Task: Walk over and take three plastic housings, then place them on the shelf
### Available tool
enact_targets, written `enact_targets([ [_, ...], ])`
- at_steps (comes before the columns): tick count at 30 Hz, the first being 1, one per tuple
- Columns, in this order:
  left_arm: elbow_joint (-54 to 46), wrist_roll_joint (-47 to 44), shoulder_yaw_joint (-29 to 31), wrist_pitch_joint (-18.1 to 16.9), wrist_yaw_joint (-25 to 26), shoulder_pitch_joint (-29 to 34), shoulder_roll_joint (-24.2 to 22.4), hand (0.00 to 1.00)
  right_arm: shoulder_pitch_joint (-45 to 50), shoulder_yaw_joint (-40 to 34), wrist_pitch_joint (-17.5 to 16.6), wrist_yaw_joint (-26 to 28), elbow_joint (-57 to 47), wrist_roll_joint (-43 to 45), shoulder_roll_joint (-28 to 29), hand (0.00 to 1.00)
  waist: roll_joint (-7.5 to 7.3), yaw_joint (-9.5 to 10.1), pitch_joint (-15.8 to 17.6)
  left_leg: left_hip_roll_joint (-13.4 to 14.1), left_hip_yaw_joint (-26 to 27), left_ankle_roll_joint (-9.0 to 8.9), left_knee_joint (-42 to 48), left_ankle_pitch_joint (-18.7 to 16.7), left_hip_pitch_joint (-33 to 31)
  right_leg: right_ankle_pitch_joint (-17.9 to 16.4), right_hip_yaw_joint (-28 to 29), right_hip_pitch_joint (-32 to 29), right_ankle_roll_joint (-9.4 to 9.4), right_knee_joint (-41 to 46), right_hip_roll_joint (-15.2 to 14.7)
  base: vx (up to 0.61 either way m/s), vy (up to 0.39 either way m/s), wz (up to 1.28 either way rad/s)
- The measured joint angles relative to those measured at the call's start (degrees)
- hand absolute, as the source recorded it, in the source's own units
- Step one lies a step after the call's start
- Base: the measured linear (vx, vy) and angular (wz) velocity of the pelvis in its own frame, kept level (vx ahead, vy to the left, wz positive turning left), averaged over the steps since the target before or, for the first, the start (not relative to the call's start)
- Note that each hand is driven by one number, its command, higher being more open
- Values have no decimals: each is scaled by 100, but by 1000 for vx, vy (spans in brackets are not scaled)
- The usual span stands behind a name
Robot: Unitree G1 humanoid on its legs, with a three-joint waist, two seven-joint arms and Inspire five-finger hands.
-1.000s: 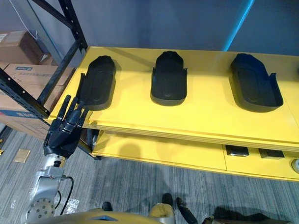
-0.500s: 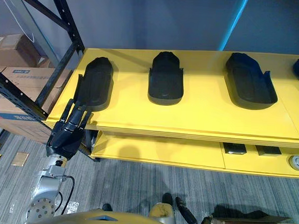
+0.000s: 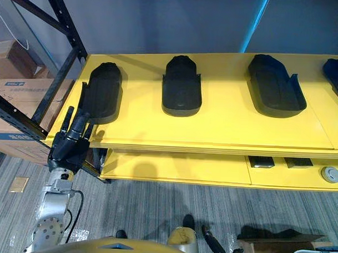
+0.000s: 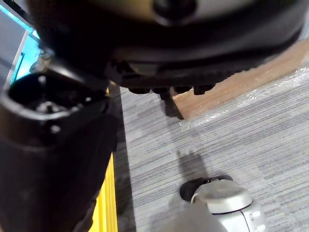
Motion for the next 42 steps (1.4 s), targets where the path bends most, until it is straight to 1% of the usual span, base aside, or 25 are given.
enact_targets([
  [3, 0, 19, 40, -19, 162, -230, -18, 100, 8, -17, 1, 8, -39, -5, 0, 100, -17, 4, 135, 12, 65, 4, 115, -87, 26, -17, 86, 1, 0, 56, -2, -6, 9, -12],
  [6, 0, 22, 95, -21, 245, -316, -44, 100, 20, -78, 26, 10, -41, -11, 1, 100, -32, -56, 157, 9, 77, 13, 191, -139, -14, -21, 103, -7, 5, 62, -17, -4, 4, -2],
  [9, 0, 22, 119, -22, 326, -367, -54, 100, 22, -152, 29, 15, -43, -204, 1, 100, -46, -114, 188, 15, 107, 12, 233, -178, -22, -76, 156, -78, 10, 170, -22, 2, 1, -5],
  [14, 0, 24, 135, -22, 331, -479, -80, 100, 32, -160, 29, 23, -88, -215, 7, 100, -41, -126, 290, 26, 141, 16, 368, -265, -23, -115, 216, -88, 24, 248, -31, -3, 1, -5],
  [16, 0, 45, 136, -22, 225, -478, -88, 100, 31, -175, 28, 23, -89, -216, 20, 100, -40, -124, 291, 25, 142, 20, 378, -274, -24, -117, 218, -85, 24, 250, -35, 0, 0, 0],
  [18, 0, 122, 138, -24, -11, -475, -87, 100, 31, -189, 28, 28, -89, -217, 28, 100, -39, -107, 290, 22, 137, 22, 378, -275, -23, -121, 214, -80, 23, 250, -39, 0, 0, 0],
  [20, -18, 711, 136, -57, -393, -461, -81, 100, 31, -232, 22, 58, -90, -292, 29, 100, -30, -73, 287, 13, 117, 24, 377, -276, -18, -129, 193, -59, 33, 250, -49, 1, -3, 5],
  [21, -28, 891, 131, -88, -503, -454, -76, 100, 33, -242, 20, 82, -89, -397, 29, 100, -29, -70, 287, 10, 106, 24, 377, -276, -15, -131, 181, -48, 36, 250, -53, 0, -3, 8],
  [22, -82, 1139, 91, -172, -698, -441, -56, 100, 33, -241, -4, 144, -90, -460, 29, 100, -26, -62, 285, 7, 84, 25, 376, -275, -8, -137, 160, -22, 41, 249, -58, 0, -4, 10],
  [24, -277, 1361, 38, -262, -1131, -409, -23, 100, 33, -235, -64, 192, -89, -654, 34, 100, -14, -23, 280, 3, 56, 26, 373, -275, 18, -144, 126, 28, 46, 243, -64, 0, -4, 8],
  [25, -441, 1496, -37, -350, -1446, -410, 42, 100, 28, -224, -142, 227, -87, -653, 34, 100, -4, 28, 276, 2, 53, 27, 363, -274, 56, -145, 118, 64, 48, 235, -65, 0, 0, 0],
  [26, -511, 1593, -81, -405, -1652, -413, 82, 100, 23, -223, -168, 240, -87, -653, 34, 100, 3, 32, 273, 1, 44, 27, 353, -273, 77, -147, 105, 96, 50, 227, -65, -2, -6, 8],
  [27, -684, 1621, -218, -437, -2058, -417, 203, 100, 17, -223, -235, 241, -85, -653, 32, 100, 31, 58, 227, -2, 15, 27, 338, -273, 90, -154, 71, 133, 55, 219, -68, 1, -4, 9],
  [28, -837, 1623, -423, -441, -2420, -447, 335, 100, -3, -222, -292, 241, -85, -651, 20, 100, 71, 107, 166, -9, 13, 29, 310, -265, 98, -154, 63, 142, 55, 202, -70, 3, -3, 8],
  [29, -885, 1624, -535, -430, -2611, -486, 403, 100, -20, -221, -310, 241, -81, -647, 15, 100, 92, 130, 146, -14, 13, 30, 287, -254, 119, -150, 55, 165, 58, 182, -70, 14, -2, 4],
  [30, -905, 1669, -801, -376, -3025, -613, 503, 100, -63, -214, -324, 245, -66, -645, 4, 100, 127, 168, 123, -16, 7, 26, 253, -243, 184, -139, 27, 255, 73, 125, -68, 5, -9, 8],
  [31, -900, 1834, -1113, -217, -3377, -766, 585, 100, -120, -202, -324, 258, -35, -645, -25, 100, 133, 168, 46, -16, -16, 22, 236, -239, 192, -139, -10, 287, 73, 109, -67, 13, -8, 8],
  [32, -885, 1963, -1462, 28, -3684, -937, 709, 100, -206, -203, -323, 270, 0, -643, -50, 100, 164, 166, -38, -23, -12, 15, 181, -214, 233, -137, -17, 315, 72, 86, -66, 15, -4, 5],
  [33, -876, 2045, -1646, 217, -3839, -1041, 772, 100, -249, -201, -318, 288, 4, -643, -63, 100, 174, 165, -59, -24, -2, 13, 155, -204, 270, -136, -12, 337, 73, 76, -63, 0, 0, 0],
  [35, -588, 2278, -2381, 800, -4270, -1454, 1046, 100, -426, 29, -245, 410, 58, -641, -226, 100, 206, 113, -97, -28, 20, 2, 53, -174, 436, -109, -24, 467, 57, -14, -50, 4, -5, -7],
  [36, -469, 2342, -2562, 1010, -4380, -1560, 1099, 100, -477, 76, -216, 465, 62, -642, -263, 100, 208, 83, -98, -28, 31, 0, 28, -168, 483, -94, -29, 515, 56, -50, -45, -11, -9, -10],
  [37, -209, 2447, -2845, 1374, -4569, -1667, 1157, 100, -593, 161, -184, 530, 74, -639, -315, 100, 216, 10, -106, -29, 62, -7, -45, -132, 539, -72, -35, 537, 48, -90, -35, -19, -11, -11],
  [38, 95, 2508, -3074, 1743, -4670, -1721, 1172, 100, -692, 200, -147, 557, 121, -625, -334, 100, 214, -23, -107, -29, 86, -12, -121, -91, 577, -53, -23, 533, 35, -116, -20, -27, -15, -9],
  [40, 626, 2678, -3346, 2113, -4693, -1777, 1204, 100, -776, 240, -82, 645, 270, -603, -374, 100, 186, -21, -116, -23, 86, -24, -168, -52, 581, -22, -28, 534, 31, -173, -1, -14, -9, -2],
  [42, 1054, 3067, -3526, 2332, -4529, -1757, 1267, 100, -780, 243, 16, 668, 359, -588, -383, 100, 157, -16, -121, -24, 63, -24, -237, -2, 590, -21, -62, 535, 29, -174, 3, -21, -17, 6],
])
